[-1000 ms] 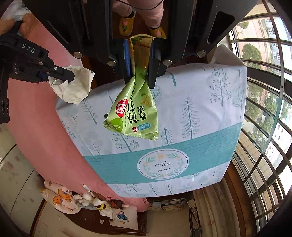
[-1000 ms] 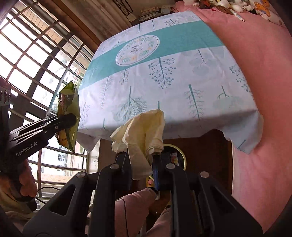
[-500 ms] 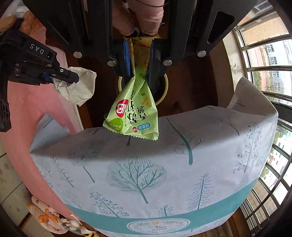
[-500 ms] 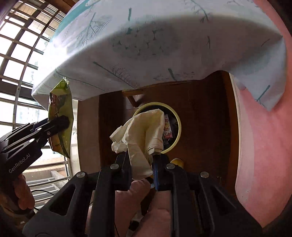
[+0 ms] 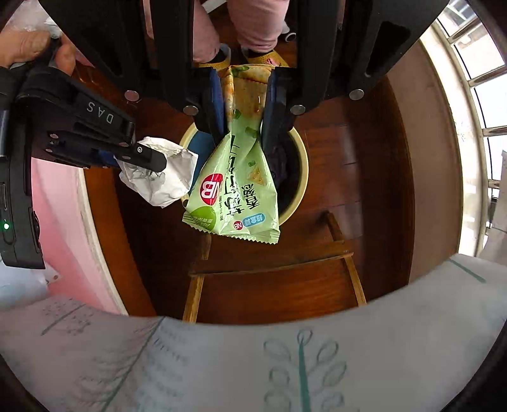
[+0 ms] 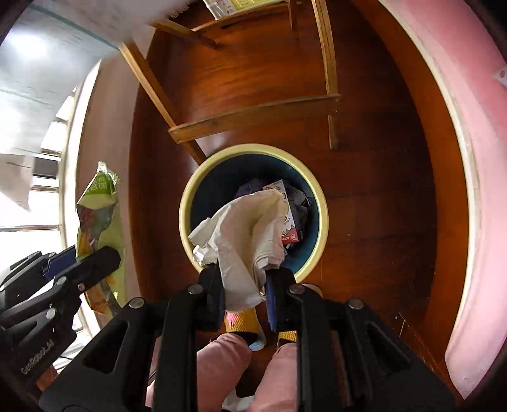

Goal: Collect trash

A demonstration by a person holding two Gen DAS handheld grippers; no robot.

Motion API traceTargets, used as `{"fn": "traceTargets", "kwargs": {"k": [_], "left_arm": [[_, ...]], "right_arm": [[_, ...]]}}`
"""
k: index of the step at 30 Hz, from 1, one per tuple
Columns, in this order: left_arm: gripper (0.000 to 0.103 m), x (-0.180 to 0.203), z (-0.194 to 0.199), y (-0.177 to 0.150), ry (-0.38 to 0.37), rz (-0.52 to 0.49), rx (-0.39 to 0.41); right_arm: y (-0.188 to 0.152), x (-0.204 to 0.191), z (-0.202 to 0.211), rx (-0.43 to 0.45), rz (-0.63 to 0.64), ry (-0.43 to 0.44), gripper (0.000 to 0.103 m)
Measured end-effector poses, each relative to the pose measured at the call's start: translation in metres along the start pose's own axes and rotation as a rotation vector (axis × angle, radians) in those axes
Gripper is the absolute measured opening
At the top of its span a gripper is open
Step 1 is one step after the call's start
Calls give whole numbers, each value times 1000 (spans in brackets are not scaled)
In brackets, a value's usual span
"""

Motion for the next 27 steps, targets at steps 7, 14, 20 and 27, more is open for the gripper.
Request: {"fn": "traceTargets", "kwargs": {"k": [7, 14, 20, 27], "left_arm": [[85, -6, -54, -8, -11, 56, -38], [85, -16, -59, -9, 23, 72, -10], [85, -25, -28, -4, 50, 99, 52], [85, -29, 34, 5, 72, 107, 123]], "right_arm": [[-2, 24, -42, 3, -47, 29, 64], [7, 16, -32, 51, -29, 13, 67], [9, 0, -7, 89, -5, -30, 69], [7, -25, 47, 125, 6, -37, 70]]}}
Point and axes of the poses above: each gripper's, at about its wrist camera, not at the fingertips, and z roughly against the way its jaws point, x to its right, y to its top, the point moved 3 cm from there along -z, roughly the way its jaws point, and after that the axes turned 11 degrees about y, right-handed, at the moved point
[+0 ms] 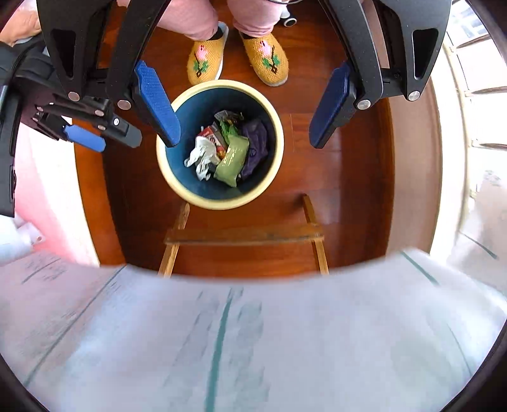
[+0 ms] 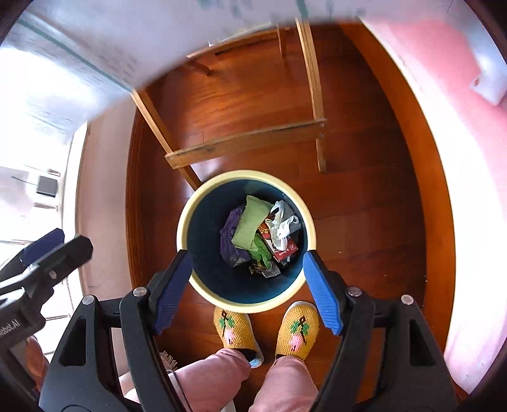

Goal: Collect trash

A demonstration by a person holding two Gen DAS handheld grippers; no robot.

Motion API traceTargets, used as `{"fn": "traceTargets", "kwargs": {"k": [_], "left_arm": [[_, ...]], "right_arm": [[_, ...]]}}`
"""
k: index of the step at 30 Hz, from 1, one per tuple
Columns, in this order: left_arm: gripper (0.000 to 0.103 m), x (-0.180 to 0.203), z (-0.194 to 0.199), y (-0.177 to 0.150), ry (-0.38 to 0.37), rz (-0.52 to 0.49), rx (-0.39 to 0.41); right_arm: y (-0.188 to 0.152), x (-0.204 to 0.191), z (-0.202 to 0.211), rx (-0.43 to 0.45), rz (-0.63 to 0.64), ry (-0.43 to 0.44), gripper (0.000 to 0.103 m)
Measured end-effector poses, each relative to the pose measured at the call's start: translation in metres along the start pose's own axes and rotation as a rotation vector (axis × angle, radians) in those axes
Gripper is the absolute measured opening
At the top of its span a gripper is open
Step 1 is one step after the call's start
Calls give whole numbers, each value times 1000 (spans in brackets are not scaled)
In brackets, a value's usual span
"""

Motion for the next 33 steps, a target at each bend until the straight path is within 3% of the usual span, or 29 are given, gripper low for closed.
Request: {"fn": "traceTargets", "kwargs": {"k": [5, 18, 27, 33], "left_arm": [[85, -1, 64, 16, 18, -15, 76], [84, -9, 215, 59, -37, -8, 144], [84, -23, 313, 68, -73, 3, 217], [84, -38, 373, 68, -50, 21, 300]], "right_arm": [[6, -21, 50, 23, 7, 10, 70], [35, -89, 197, 132, 114, 0, 71], [56, -136, 297, 226, 203, -8, 71], [68, -164, 361, 301, 245, 17, 71]]}}
Point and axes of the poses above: each gripper's, at about its wrist camera, not at the fingertips, and z roughly against the way its jaws point, x to its right, y to its top, the point moved 3 cm from there along -z, roughly the way its jaws point, and after that the axes turned 11 degrees about y, right-handed, at the moved point
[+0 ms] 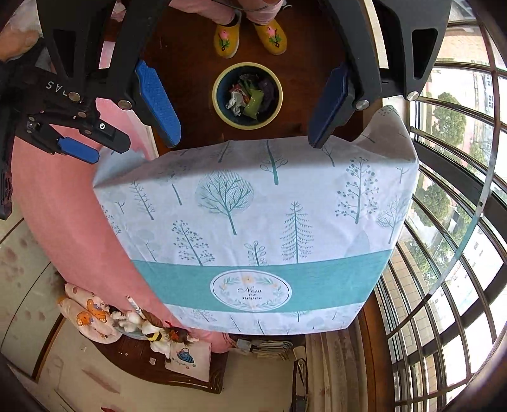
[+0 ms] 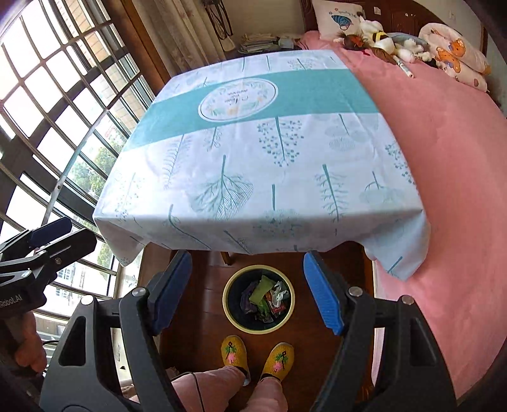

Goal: Collect trash

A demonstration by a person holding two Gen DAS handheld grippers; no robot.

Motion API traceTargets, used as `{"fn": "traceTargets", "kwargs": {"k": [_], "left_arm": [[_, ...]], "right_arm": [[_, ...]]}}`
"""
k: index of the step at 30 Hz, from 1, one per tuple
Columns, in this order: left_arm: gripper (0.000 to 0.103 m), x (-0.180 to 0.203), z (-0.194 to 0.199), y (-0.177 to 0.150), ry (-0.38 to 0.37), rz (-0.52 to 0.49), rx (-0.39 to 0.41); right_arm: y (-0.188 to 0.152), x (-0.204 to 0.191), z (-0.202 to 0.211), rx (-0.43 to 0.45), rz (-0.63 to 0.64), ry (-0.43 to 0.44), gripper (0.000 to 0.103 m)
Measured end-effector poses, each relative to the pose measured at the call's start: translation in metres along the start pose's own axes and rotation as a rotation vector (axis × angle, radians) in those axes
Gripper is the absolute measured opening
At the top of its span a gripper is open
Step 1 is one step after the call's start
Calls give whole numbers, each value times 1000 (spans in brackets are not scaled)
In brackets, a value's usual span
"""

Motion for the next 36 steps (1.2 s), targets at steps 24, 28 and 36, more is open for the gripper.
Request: {"fn": "traceTargets", "kwargs": {"k": [24, 28, 36], "left_arm": [[84, -22, 64, -4, 183, 131, 124], [84, -16, 64, -8, 175, 114, 122], [84, -5, 58, -10, 168, 78, 107]], "right_arm": [[6, -60, 76, 136, 93, -26, 71], [2, -55, 72, 123, 87, -36, 71], [-3, -60, 63, 92, 114, -45, 71]]}}
Point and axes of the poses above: each gripper's, at about its wrist camera, not at the fingertips, and z roughly against the way its jaws point, x to its right, y to its top, the point moved 3 cm from there along -z, roughly the way its jaws point, and after that the axes turned 11 degrees about y, right-handed, at the moved point
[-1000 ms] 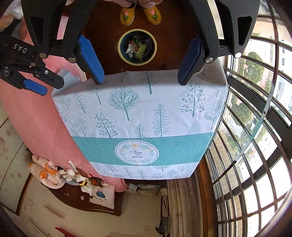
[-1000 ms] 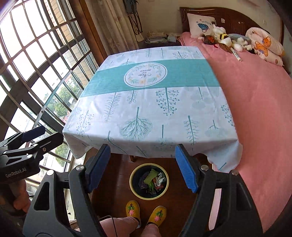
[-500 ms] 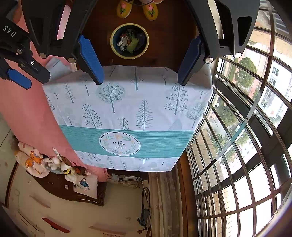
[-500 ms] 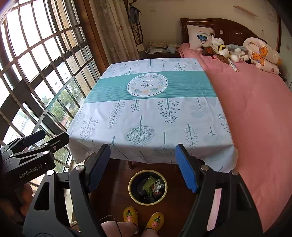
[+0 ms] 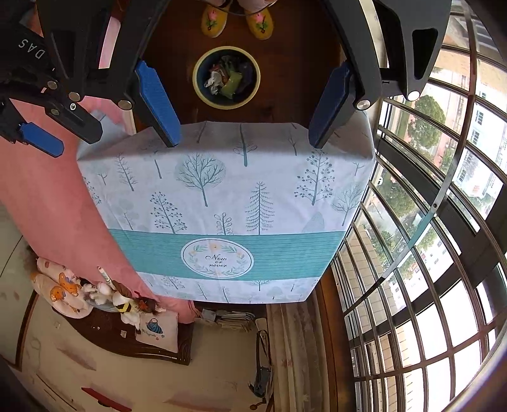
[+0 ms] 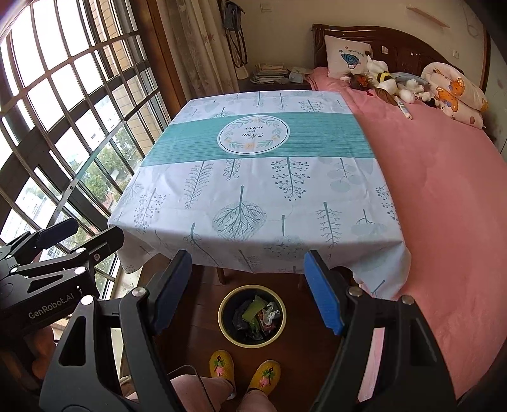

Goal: Collect trash

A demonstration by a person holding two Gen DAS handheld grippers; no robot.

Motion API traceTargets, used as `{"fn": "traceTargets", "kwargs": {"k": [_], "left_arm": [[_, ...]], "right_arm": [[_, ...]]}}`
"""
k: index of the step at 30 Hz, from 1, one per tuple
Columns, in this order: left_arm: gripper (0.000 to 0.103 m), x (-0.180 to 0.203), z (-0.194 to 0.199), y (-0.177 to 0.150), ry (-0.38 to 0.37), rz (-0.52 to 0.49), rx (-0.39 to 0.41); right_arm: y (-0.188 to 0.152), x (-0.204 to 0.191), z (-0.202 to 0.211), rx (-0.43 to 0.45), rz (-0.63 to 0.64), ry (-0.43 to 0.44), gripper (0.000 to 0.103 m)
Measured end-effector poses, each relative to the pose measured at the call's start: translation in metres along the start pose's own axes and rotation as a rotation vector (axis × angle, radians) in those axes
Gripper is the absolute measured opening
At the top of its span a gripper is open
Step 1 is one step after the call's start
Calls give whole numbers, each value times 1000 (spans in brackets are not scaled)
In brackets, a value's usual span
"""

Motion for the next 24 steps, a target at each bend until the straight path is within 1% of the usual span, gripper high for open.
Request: {"fn": "traceTargets", "kwargs": {"k": [24], "left_arm": [[84, 11, -11, 1, -17, -47, -6]], "right_arm": [[5, 6, -8, -12, -19, 10, 71]]}}
Point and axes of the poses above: each gripper's, at about its wrist camera, not at the fingertips, and z roughly against the way its jaws point, x to its right, y to its top, the point moved 3 cm from there along -z, roughly the way its jaws point, and after that the axes turned 11 degrees about y, right-handed, at the moved point
